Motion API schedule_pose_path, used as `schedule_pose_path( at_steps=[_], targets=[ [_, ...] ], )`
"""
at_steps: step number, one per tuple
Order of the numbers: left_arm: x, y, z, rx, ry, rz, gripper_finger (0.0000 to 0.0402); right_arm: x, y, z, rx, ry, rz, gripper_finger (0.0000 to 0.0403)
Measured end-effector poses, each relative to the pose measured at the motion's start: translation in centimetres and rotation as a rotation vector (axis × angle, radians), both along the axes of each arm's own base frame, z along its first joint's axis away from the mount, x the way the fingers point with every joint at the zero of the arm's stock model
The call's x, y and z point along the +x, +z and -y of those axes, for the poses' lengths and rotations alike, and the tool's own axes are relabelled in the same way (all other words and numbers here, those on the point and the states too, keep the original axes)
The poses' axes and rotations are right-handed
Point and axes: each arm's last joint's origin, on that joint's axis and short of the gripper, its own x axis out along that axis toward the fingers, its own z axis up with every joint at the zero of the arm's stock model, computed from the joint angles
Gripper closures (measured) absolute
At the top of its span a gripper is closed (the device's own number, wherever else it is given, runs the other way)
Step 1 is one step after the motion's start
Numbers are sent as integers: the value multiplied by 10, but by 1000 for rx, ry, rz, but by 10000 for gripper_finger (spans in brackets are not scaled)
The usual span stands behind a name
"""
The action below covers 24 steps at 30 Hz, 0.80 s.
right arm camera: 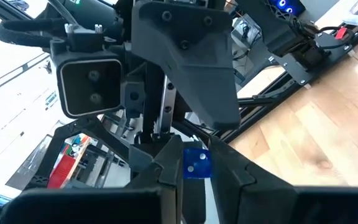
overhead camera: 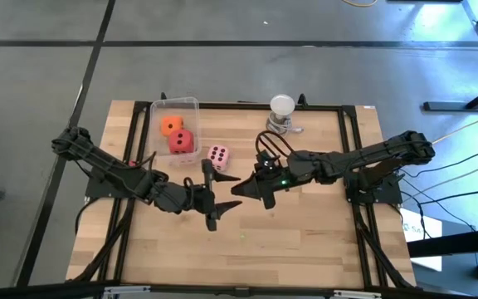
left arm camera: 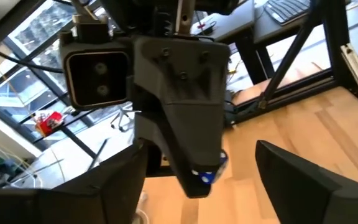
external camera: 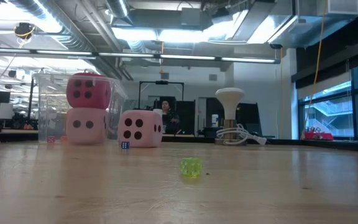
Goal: Pick & Place Dice
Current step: Put the small blue dice into the transparent bin
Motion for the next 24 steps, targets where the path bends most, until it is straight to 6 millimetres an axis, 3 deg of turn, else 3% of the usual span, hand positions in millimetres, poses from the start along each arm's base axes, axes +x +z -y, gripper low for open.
schedule_pose_path(
  at_steps=[12, 24],
  targets=[
    [1, 5, 1, 16, -36, 36, 213, 0, 0, 0, -7, 1, 2, 353],
    [1, 4, 3, 73, -83, 21, 249, 0, 1, 0, -3, 6, 12, 353]
  ],
)
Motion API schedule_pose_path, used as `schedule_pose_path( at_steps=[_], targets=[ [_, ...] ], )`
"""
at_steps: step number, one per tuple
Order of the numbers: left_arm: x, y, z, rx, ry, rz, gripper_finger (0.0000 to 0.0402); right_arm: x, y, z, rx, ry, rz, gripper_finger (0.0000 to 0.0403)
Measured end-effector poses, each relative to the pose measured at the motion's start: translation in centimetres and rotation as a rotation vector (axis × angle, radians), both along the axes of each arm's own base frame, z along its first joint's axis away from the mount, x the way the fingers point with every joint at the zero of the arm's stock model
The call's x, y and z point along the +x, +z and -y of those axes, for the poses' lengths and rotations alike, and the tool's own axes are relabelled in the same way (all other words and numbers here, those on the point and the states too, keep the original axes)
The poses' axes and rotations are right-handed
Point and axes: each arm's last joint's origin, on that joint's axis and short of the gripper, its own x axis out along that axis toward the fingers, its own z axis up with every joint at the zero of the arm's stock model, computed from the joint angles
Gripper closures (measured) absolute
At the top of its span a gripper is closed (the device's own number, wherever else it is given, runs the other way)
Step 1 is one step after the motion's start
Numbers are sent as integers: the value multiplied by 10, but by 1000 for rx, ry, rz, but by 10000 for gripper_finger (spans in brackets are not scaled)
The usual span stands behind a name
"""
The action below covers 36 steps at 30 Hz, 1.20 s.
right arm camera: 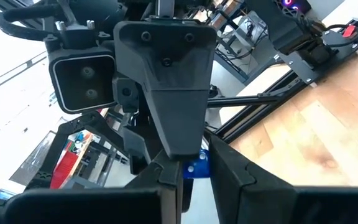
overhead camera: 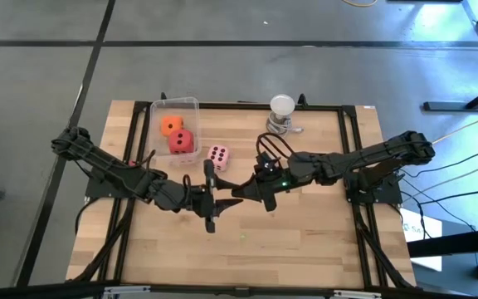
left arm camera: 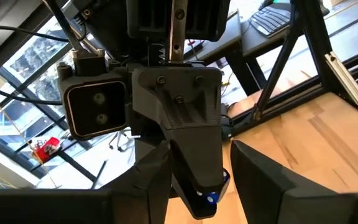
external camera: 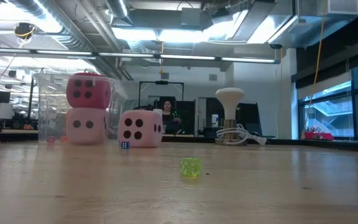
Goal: Pick & Place Dice
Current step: Put the small blue dice into the transparent bin
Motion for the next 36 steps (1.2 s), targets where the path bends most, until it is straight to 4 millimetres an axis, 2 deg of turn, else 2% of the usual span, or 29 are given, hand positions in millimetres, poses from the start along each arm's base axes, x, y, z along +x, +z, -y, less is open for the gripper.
schedule_pose_path(
  at_steps=[22, 26, 32, 36],
  targets=[
    [1, -1, 1, 46, -30, -10, 253, 0, 3, -1, 13, 25, 29, 353],
    [1, -1, 1, 46, -30, -9, 275, 0, 2, -1, 11, 25, 25, 353],
    [1, -1, 1, 55, -23, -12, 343, 0, 2, -1, 8, 23, 25, 353],
    [0, -1, 1, 58, -23, -14, 348, 0, 2, -1, 8, 22, 26, 353]
  ],
)
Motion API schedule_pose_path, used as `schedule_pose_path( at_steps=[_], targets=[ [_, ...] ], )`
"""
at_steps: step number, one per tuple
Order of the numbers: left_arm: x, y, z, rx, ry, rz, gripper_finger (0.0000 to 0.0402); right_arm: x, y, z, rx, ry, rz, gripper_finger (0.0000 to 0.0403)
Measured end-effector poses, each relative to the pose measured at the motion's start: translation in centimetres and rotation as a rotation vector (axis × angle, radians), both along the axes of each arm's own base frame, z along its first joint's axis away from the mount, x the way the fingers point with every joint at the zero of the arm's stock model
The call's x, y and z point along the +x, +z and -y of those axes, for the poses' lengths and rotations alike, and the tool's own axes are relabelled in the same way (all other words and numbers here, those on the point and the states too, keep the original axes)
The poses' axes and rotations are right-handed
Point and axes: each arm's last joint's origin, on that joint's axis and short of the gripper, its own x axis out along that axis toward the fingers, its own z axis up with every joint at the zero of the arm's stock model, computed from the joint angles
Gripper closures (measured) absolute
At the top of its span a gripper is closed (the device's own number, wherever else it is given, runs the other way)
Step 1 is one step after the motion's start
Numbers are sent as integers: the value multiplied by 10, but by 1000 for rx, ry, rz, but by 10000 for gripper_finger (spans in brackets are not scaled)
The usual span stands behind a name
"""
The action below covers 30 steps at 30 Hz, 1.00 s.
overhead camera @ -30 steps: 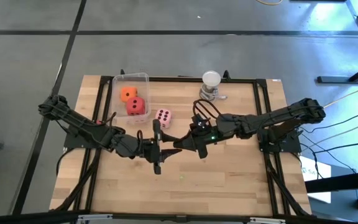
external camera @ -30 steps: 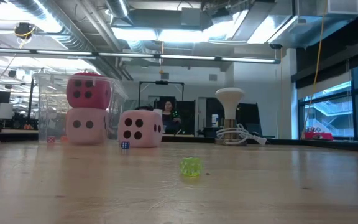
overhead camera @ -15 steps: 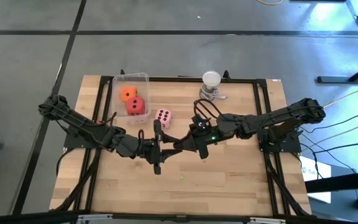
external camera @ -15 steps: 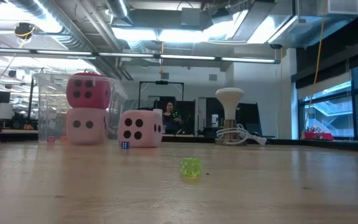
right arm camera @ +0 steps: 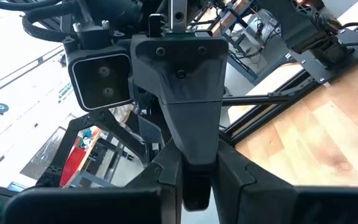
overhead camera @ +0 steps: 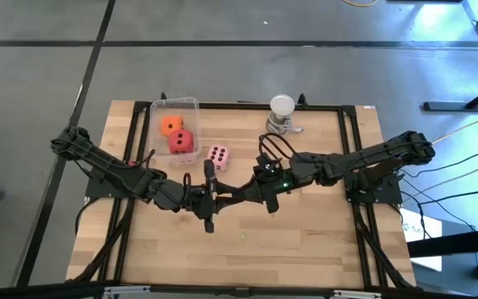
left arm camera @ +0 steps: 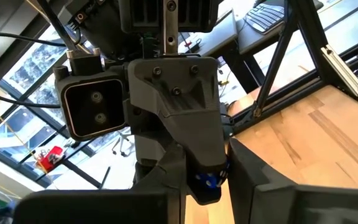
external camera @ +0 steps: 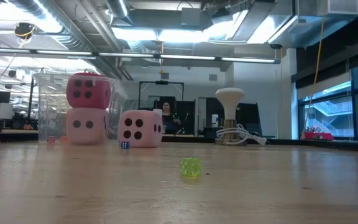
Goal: Pick & Place Dice
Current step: Put the small blue dice into the transparent bin
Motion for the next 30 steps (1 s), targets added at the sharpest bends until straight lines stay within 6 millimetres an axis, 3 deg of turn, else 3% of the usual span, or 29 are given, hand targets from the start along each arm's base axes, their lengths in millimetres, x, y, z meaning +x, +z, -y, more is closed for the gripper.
schedule_pose_path(
  at_steps=[3, 5, 10, 15, 30],
  targets=[
    [0, 0, 0, 1, -1, 0, 351, 0, 0, 0, 0, 0, -1, 345],
    [0, 0, 0, 4, -5, -1, 371, 0, 0, 0, 0, 4, -3, 316],
    [0, 1, 0, 1, -10, 5, 373, 0, -1, 0, 2, -1, -10, 231],
    [0, 1, 0, 1, -9, 5, 373, 0, -1, 1, 0, -27, -10, 182],
    [2, -5, 1, 21, -3, -34, 373, 1, 7, 1, 21, -31, 55, 172]
  ],
)
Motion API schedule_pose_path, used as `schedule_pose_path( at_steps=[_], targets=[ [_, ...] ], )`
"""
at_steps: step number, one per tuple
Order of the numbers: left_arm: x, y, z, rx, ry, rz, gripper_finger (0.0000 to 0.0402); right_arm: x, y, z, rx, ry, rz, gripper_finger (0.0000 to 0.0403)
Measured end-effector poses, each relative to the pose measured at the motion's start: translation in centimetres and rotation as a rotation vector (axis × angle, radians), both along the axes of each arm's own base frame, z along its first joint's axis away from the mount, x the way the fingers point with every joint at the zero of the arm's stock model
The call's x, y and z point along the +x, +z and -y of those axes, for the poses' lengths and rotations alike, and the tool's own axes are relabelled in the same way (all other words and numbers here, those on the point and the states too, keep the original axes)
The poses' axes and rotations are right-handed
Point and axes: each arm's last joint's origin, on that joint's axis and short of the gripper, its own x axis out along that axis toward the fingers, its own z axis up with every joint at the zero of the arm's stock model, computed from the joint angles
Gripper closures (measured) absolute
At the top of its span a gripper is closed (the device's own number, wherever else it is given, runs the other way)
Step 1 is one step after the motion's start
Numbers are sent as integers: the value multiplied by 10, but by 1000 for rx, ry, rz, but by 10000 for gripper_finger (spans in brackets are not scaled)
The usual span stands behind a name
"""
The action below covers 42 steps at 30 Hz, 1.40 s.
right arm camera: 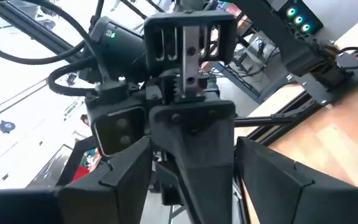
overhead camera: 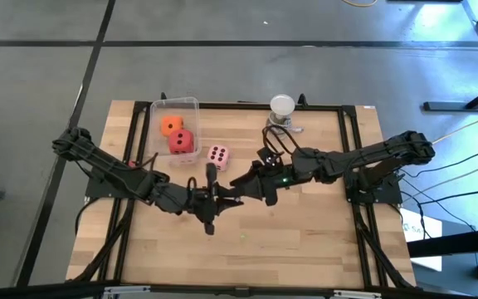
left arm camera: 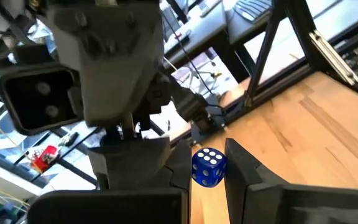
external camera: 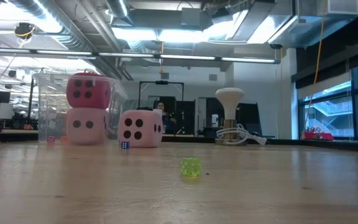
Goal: Pick & Place Dice
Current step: Put the small blue dice into the transparent bin
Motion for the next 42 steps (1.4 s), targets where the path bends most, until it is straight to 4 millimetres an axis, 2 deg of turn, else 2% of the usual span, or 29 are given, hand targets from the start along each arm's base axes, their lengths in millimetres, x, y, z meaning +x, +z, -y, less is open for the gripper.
schedule_pose_path(
  at_steps=[3, 7, 10, 14, 17, 20, 23, 26, 30, 35, 42],
  targets=[
    [-1, 1, -1, -40, 37, 12, 373, 0, 0, 0, -19, -8, 3, 173],
    [-4, 4, -4, -220, 108, 50, 373, 0, -1, 1, -30, -28, -6, 173],
    [-14, 11, -11, -339, 137, 78, 373, 1, -7, 5, -49, -38, -64, 173],
    [-37, 22, -23, -455, 215, 96, 373, -6, -6, 12, -76, -50, -112, 173],
    [-62, 32, -36, -544, 292, 121, 373, -18, 0, 17, -125, -87, -145, 173],
    [-86, 33, -49, -631, 392, 121, 373, -36, 11, 23, -180, -134, -165, 173],
    [-107, 27, -70, -776, 504, 94, 373, -54, 20, 27, -232, -166, -192, 173],
    [-126, 12, -94, -886, 733, 67, 373, -71, 29, 29, -271, -184, -185, 173],
    [-141, -5, -119, -957, 1008, 0, 373, -89, 36, 28, -329, -172, -187, 173],
    [-150, -16, -142, -1037, 1201, -119, 373, -108, 39, 26, -388, -130, -223, 173],
    [-151, -27, -170, -1110, 1353, -266, 373, -128, 32, 20, -452, -62, -333, 180]
  ],
)
